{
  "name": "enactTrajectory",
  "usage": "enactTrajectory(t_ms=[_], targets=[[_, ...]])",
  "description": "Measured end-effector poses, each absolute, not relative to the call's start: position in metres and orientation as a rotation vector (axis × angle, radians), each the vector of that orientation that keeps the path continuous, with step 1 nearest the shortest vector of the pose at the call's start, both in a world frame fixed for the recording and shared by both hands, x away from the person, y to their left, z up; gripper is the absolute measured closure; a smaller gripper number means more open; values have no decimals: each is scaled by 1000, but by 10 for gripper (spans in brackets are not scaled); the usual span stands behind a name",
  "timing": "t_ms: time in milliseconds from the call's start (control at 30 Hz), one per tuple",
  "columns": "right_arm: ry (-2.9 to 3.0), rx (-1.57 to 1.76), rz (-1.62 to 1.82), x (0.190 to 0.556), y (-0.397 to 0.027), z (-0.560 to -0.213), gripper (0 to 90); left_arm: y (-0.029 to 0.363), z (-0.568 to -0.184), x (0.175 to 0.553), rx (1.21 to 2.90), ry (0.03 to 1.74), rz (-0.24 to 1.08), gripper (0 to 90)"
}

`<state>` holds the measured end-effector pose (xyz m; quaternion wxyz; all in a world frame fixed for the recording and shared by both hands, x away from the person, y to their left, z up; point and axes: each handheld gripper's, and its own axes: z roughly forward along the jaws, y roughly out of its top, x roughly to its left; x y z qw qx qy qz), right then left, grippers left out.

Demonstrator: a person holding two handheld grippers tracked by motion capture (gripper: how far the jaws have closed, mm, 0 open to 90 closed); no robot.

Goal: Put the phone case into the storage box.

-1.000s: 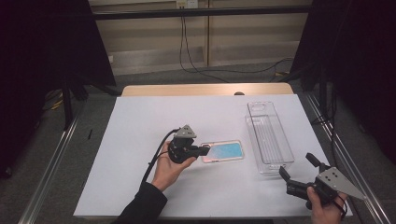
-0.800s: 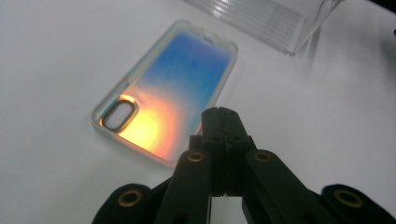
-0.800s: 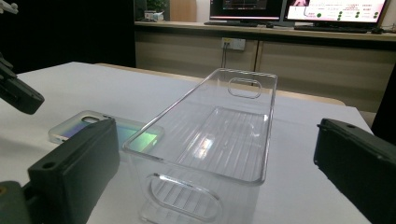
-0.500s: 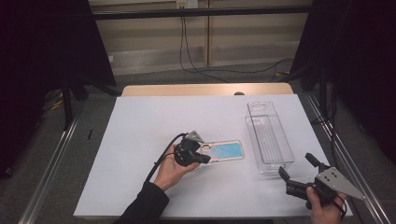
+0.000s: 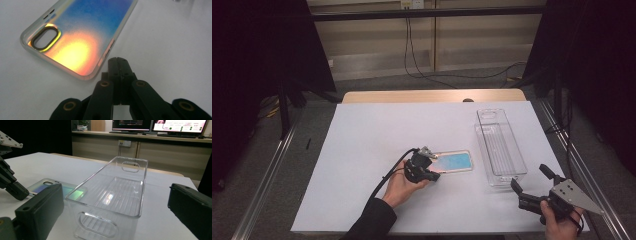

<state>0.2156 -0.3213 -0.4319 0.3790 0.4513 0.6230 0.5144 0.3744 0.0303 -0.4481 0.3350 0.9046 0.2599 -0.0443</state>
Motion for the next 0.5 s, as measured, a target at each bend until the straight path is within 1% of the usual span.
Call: enactTrajectory(t_ms=[500], targets=[[1589, 1154, 1315, 215, -321, -432, 0, 35, -449, 383, 2344, 718, -89, 900]])
